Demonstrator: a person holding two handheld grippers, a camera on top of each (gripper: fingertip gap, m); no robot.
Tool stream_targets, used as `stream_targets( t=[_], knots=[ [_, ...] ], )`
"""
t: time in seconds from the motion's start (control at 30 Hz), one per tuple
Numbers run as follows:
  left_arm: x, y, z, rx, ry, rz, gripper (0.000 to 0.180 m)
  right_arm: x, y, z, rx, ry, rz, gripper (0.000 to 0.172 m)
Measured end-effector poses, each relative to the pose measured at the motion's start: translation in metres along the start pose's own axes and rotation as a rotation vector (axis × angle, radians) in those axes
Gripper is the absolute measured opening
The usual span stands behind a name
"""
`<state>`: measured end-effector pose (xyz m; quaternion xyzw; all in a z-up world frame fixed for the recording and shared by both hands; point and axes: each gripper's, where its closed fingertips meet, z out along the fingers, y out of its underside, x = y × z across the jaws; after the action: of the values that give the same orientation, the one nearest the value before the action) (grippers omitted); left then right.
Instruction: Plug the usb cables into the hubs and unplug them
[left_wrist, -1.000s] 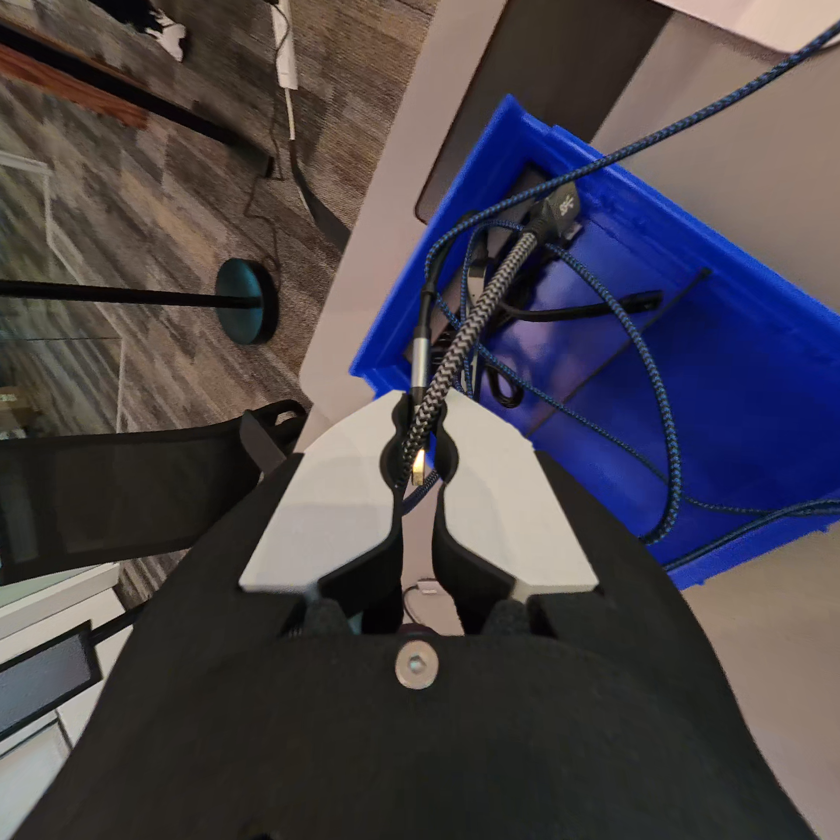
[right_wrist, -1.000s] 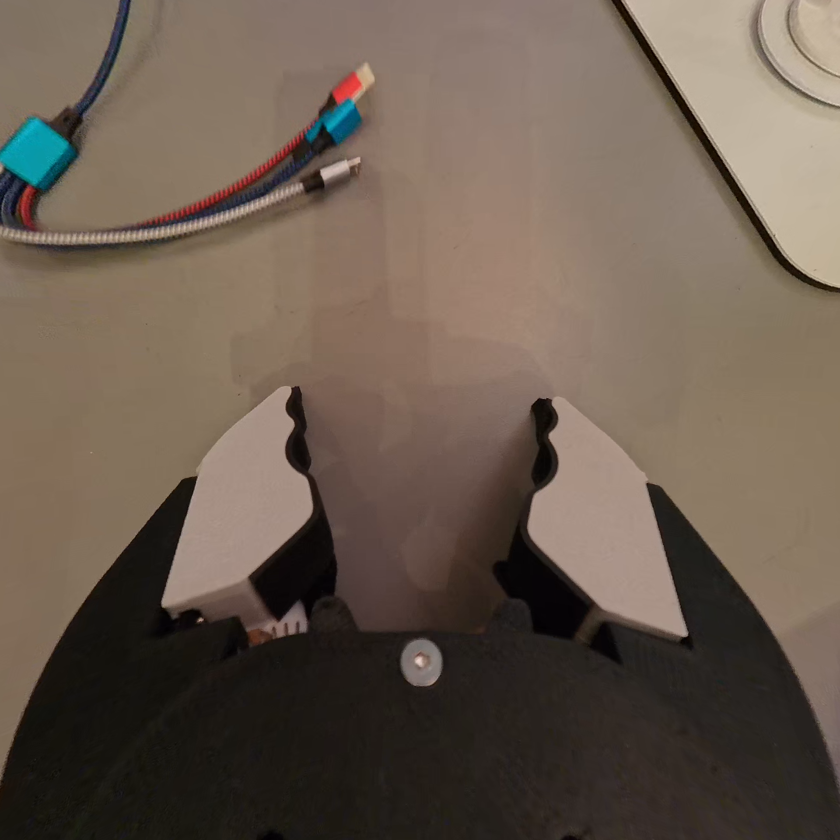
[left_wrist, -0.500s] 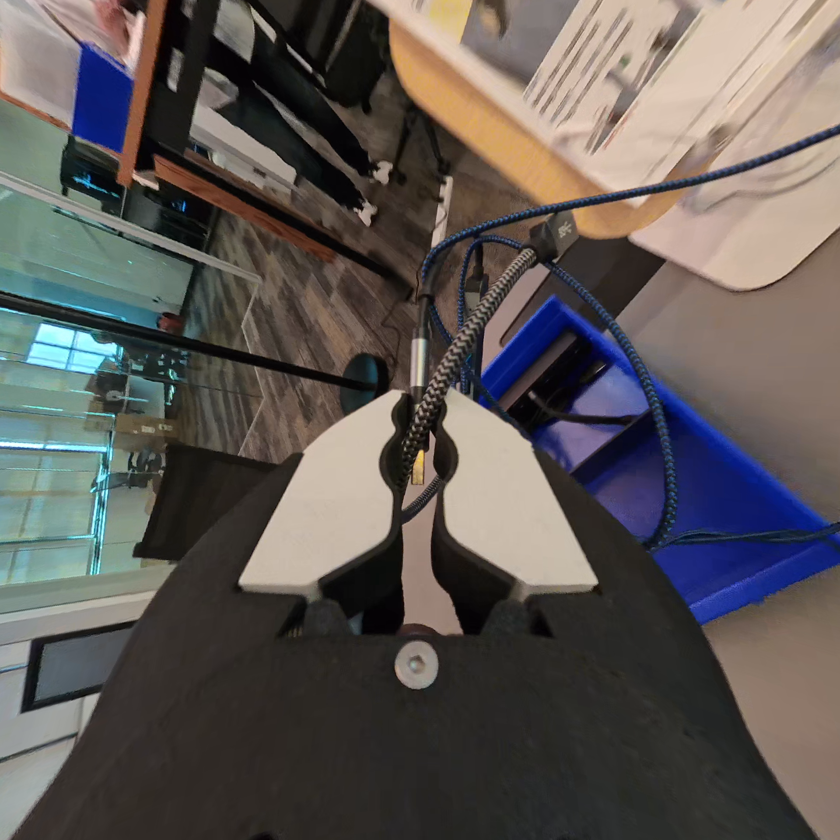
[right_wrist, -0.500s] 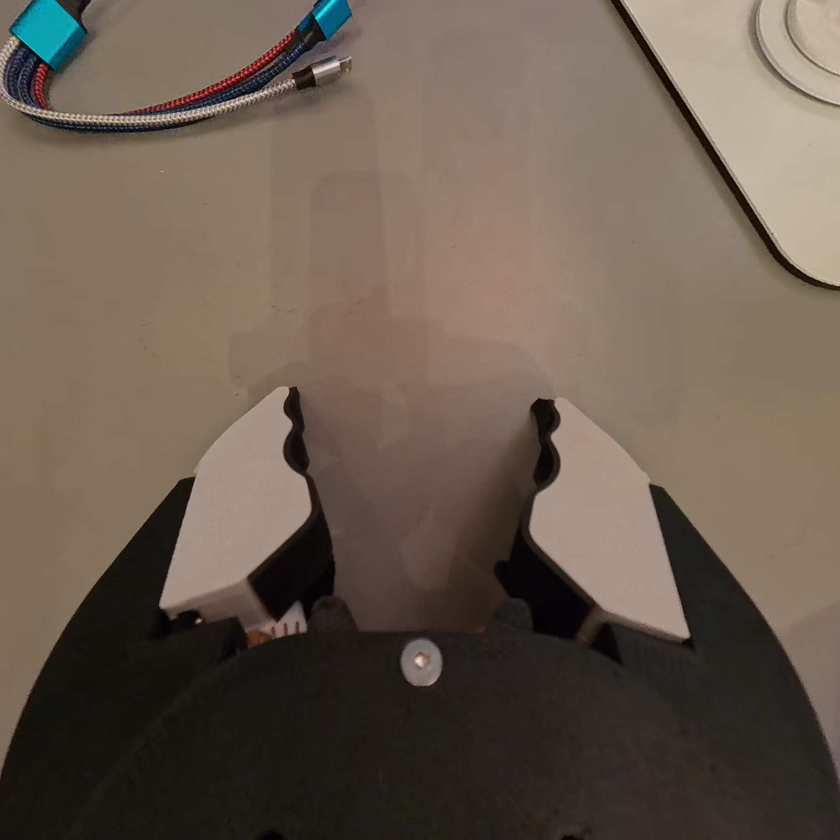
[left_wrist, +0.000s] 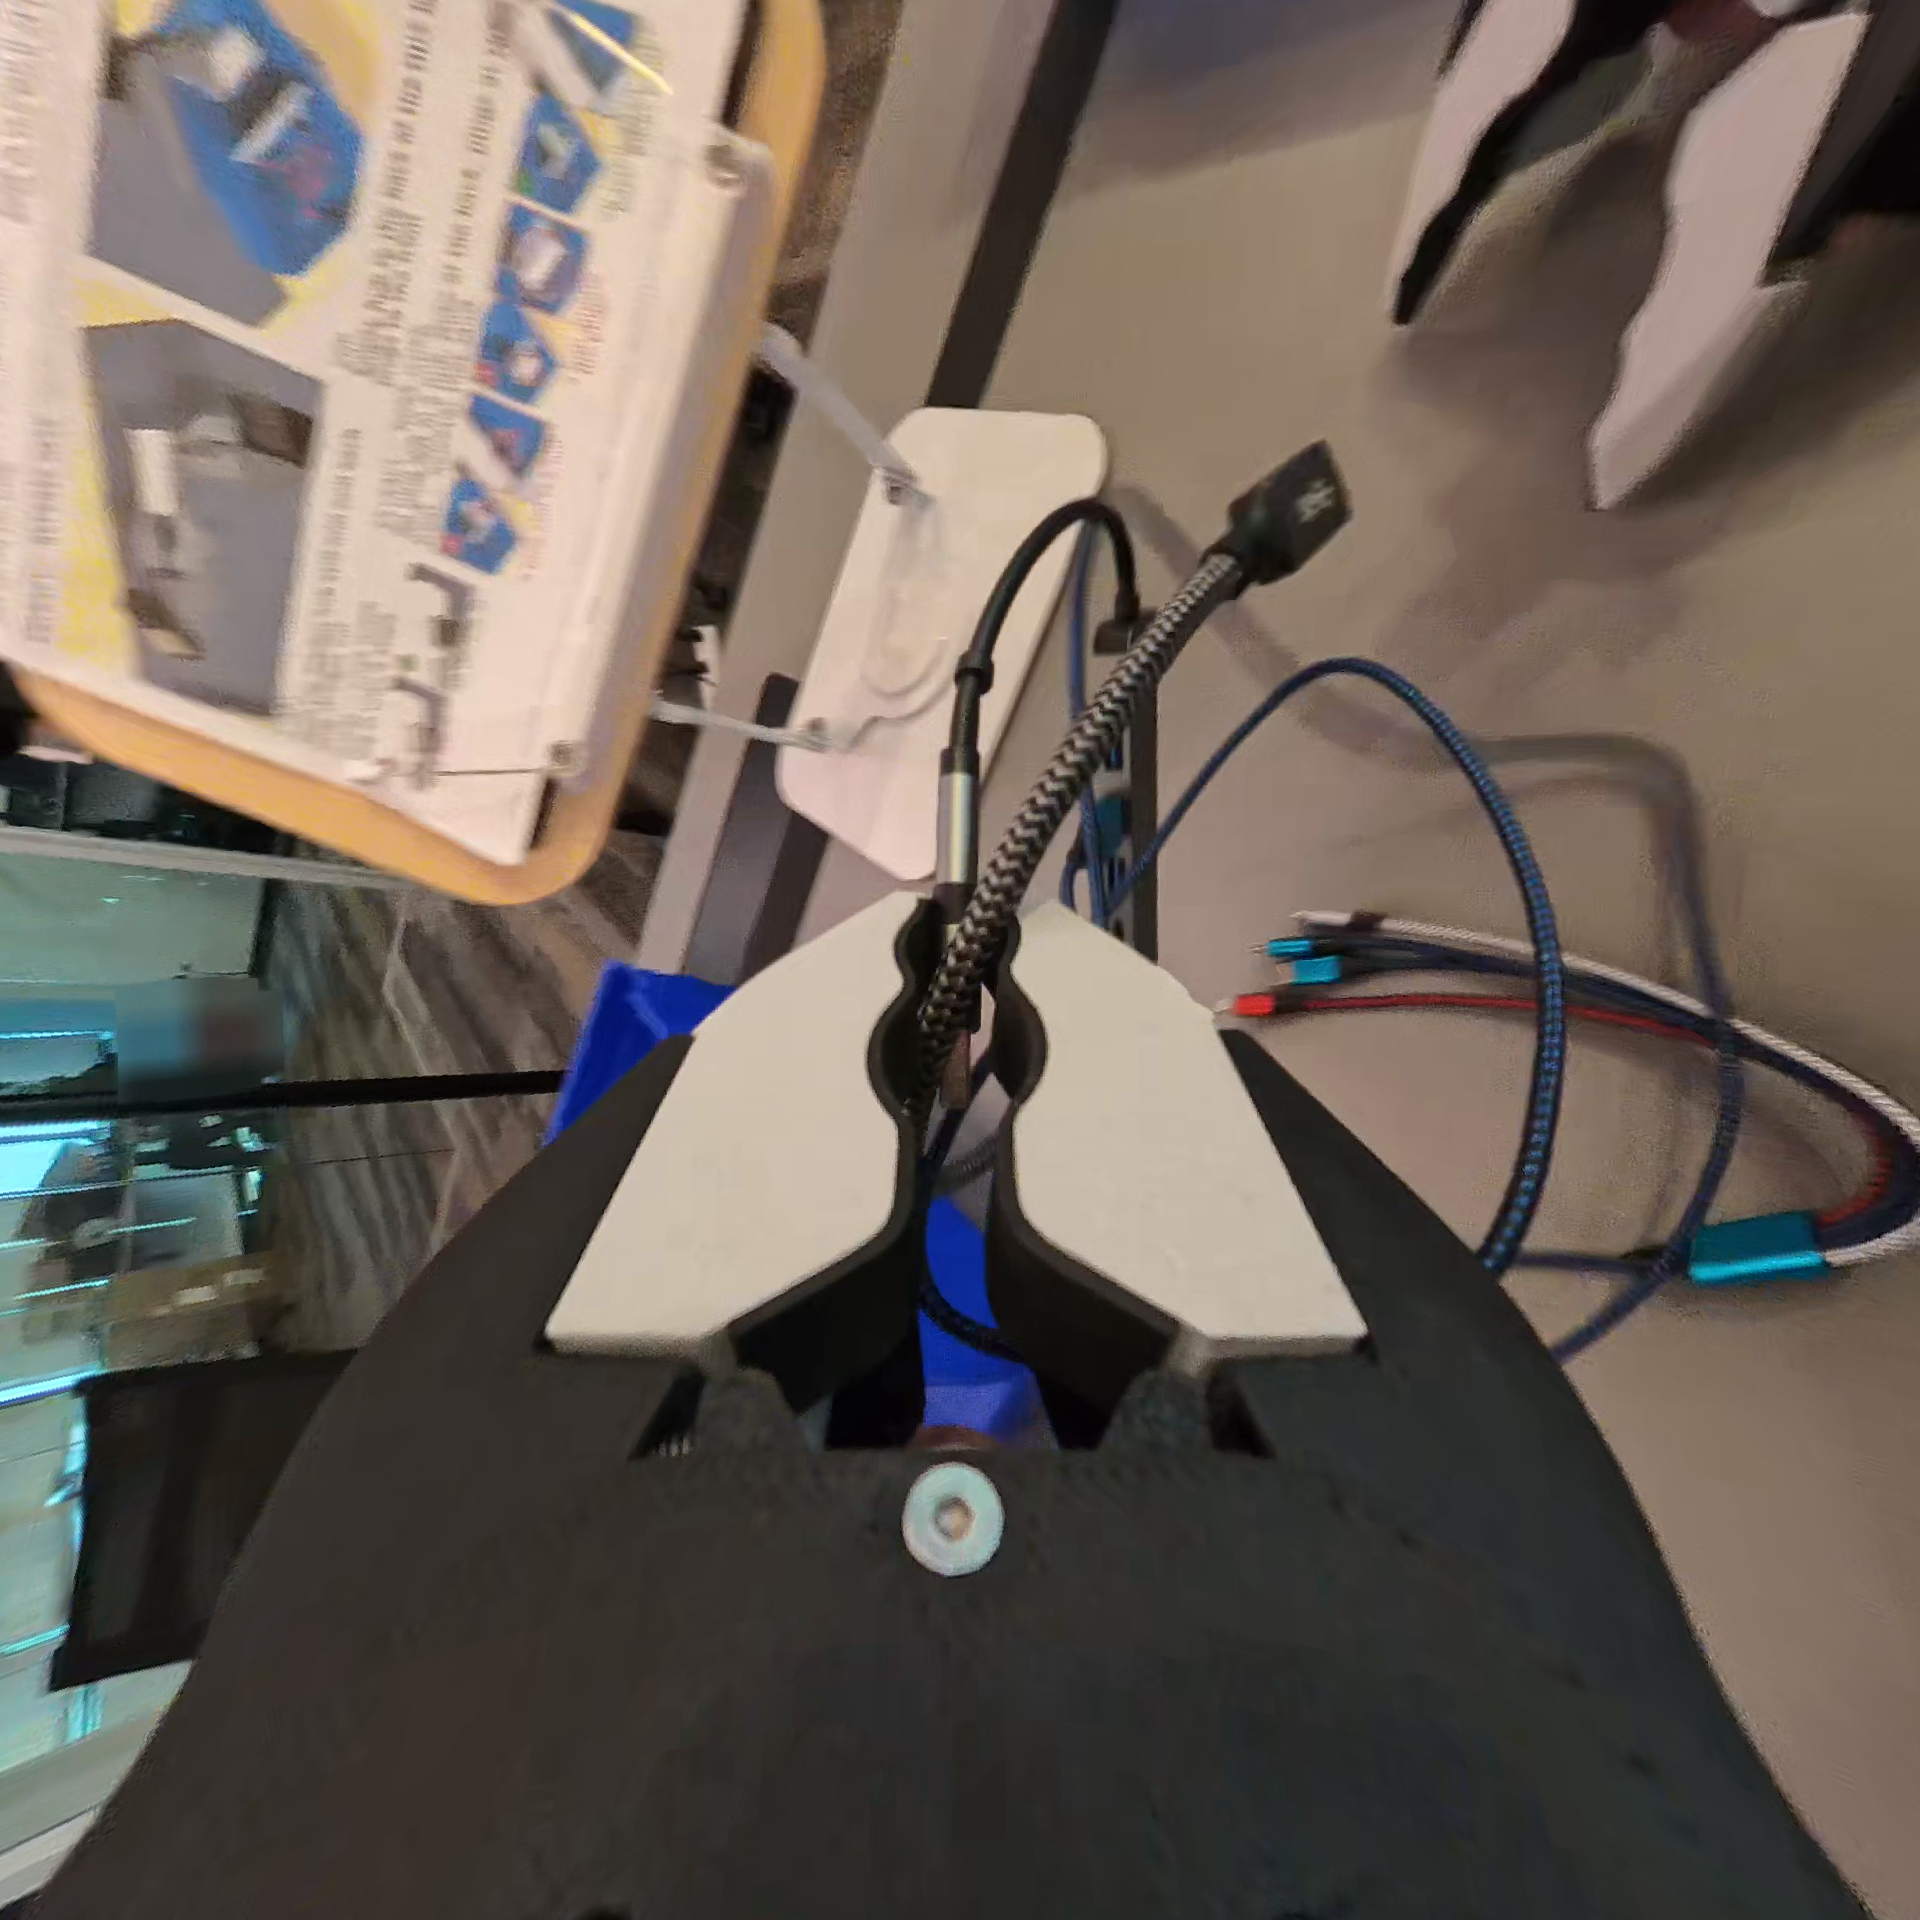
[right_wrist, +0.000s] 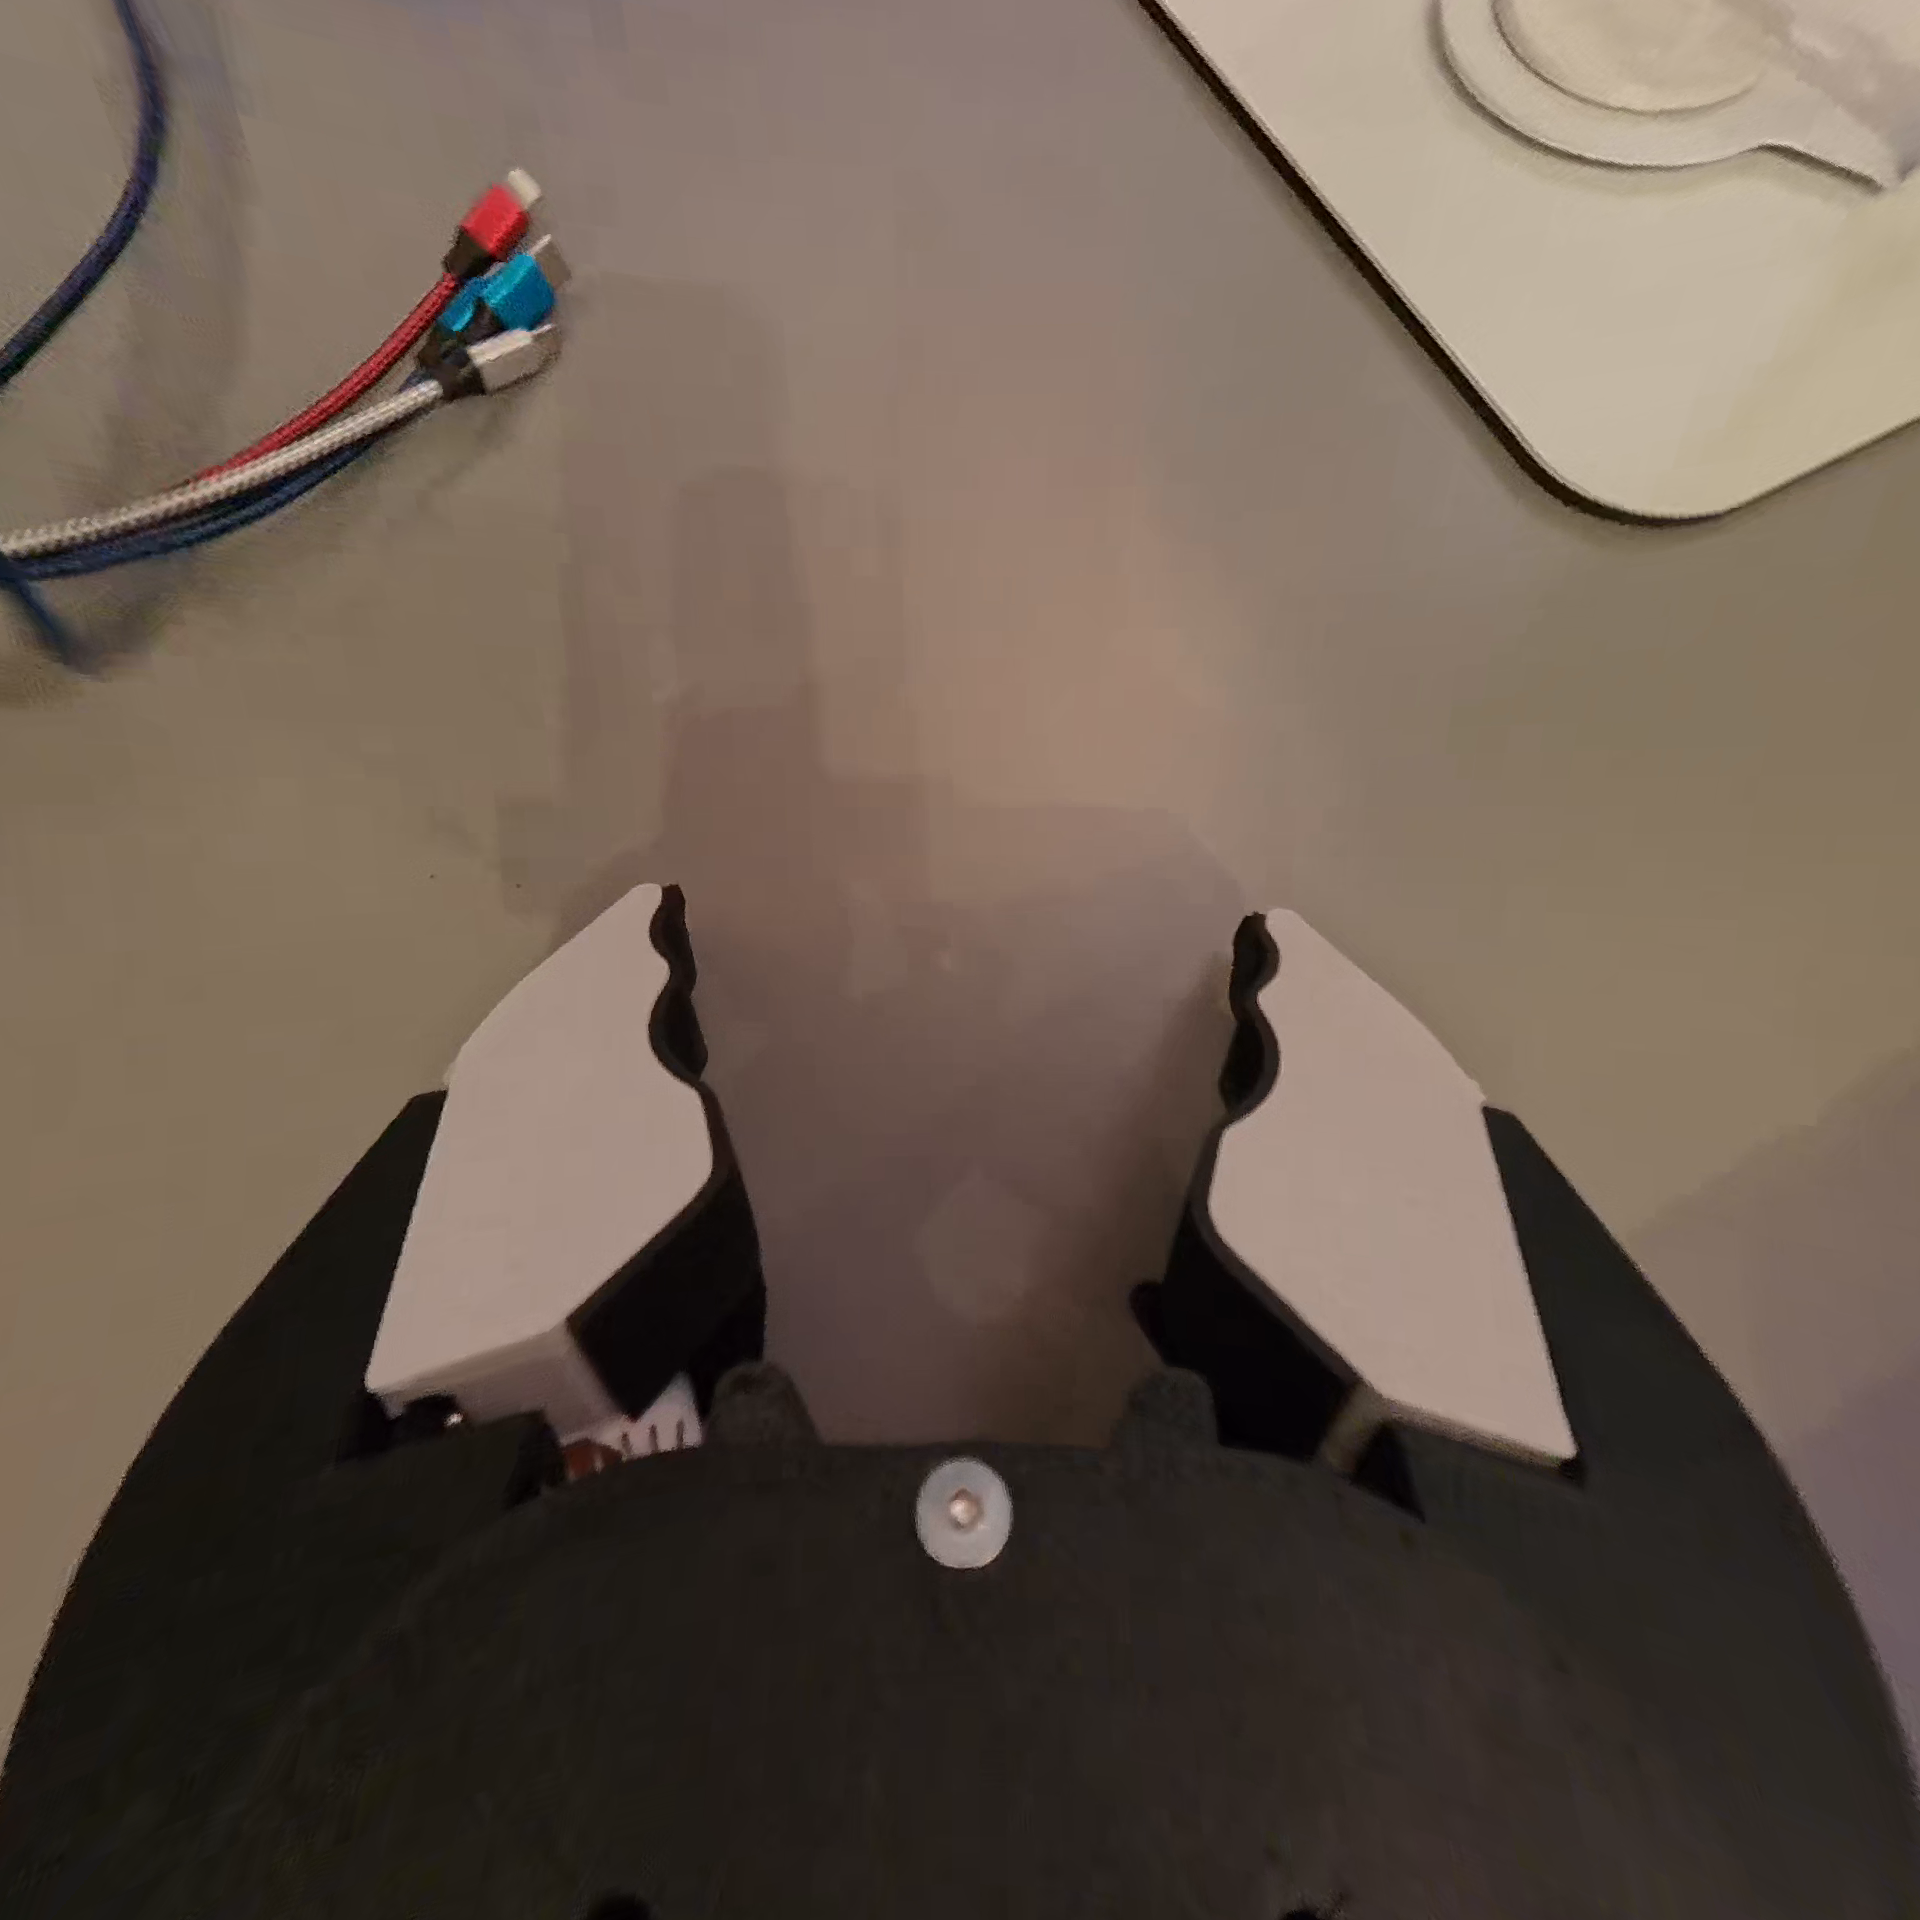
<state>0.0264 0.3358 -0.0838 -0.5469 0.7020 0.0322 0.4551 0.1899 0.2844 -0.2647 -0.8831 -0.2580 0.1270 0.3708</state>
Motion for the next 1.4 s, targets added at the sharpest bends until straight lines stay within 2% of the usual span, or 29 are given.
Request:
stream_targets(
  t=[0.07, 0.17, 0.23, 0.43, 0.53, 0.57, 0.6, 0.63, 0.7, 0.87, 0.93, 0.97, 1.0, 1.13, 1.17, 1.3, 1.4],
  knots=[
    [0.034, 0.001, 0.011, -0.007, 0.030, -0.007, 0.008, 0.004, 0.003, -0.001, -0.009, 0.008, 0.013, 0.098],
    [0.063, -0.002, 0.016, 0.024, -0.052, -0.006, 0.008, 0.008, 0.007, -0.002, -0.021, 0.016, 0.022, 0.098],
    [0.086, 0.002, 0.018, -0.010, -0.050, 0.015, 0.008, 0.008, 0.007, -0.002, -0.026, 0.017, 0.025, 0.098],
    [0.158, 0.022, 0.039, -0.092, 0.056, 0.047, 0.011, 0.010, 0.008, -0.003, -0.026, 0.029, 0.034, 0.098],
    [0.176, 0.031, 0.052, -0.143, 0.151, -0.047, 0.013, 0.003, 0.000, -0.008, 0.024, -0.005, 0.050, 0.090],
    [0.180, 0.031, 0.056, -0.142, 0.174, -0.080, 0.013, -0.003, -0.006, -0.012, 0.058, -0.040, 0.061, 0.078],
    [0.183, 0.032, 0.059, -0.150, 0.187, -0.099, 0.013, -0.012, -0.015, -0.016, 0.102, -0.098, 0.080, 0.055],
    [0.186, 0.032, 0.062, -0.152, 0.198, -0.119, 0.013, -0.021, -0.023, -0.020, 0.145, -0.166, 0.117, 0.043],
    [0.190, 0.030, 0.068, -0.149, 0.206, -0.159, 0.013, -0.033, -0.032, -0.021, 0.147, -0.264, 0.233, 0.043],
    [0.192, 0.020, 0.074, -0.118, 0.200, -0.227, 0.013, -0.039, -0.027, 0.001, 0.029, -0.287, 0.339, 0.051],
    [0.194, 0.015, 0.075, -0.105, 0.204, -0.241, 0.013, -0.042, -0.026, 0.010, 0.004, -0.313, 0.384, 0.048],
    [0.196, 0.012, 0.076, -0.099, 0.207, -0.240, 0.013, -0.042, -0.028, 0.012, 0.000, -0.321, 0.400, 0.039],
    [0.197, 0.010, 0.076, -0.092, 0.212, -0.242, 0.013, -0.040, -0.030, 0.015, -0.001, -0.320, 0.410, 0.039],
    [0.203, 0.001, 0.076, -0.055, 0.248, -0.270, 0.014, -0.032, -0.028, 0.023, -0.056, -0.322, 0.397, 0.006],
    [0.203, -0.001, 0.076, -0.042, 0.257, -0.271, 0.017, -0.032, -0.031, 0.023, -0.050, -0.343, 0.392, 0.005],
    [0.202, -0.009, 0.070, 0.020, 0.313, -0.290, 0.050, -0.032, -0.047, 0.015, 0.015, -0.368, 0.269, 0.003],
    [0.182, -0.017, 0.058, 0.082, 0.318, -0.318, 0.066, -0.034, -0.057, 0.002, 0.012, -0.345, 0.121, 0.002]
  ],
)
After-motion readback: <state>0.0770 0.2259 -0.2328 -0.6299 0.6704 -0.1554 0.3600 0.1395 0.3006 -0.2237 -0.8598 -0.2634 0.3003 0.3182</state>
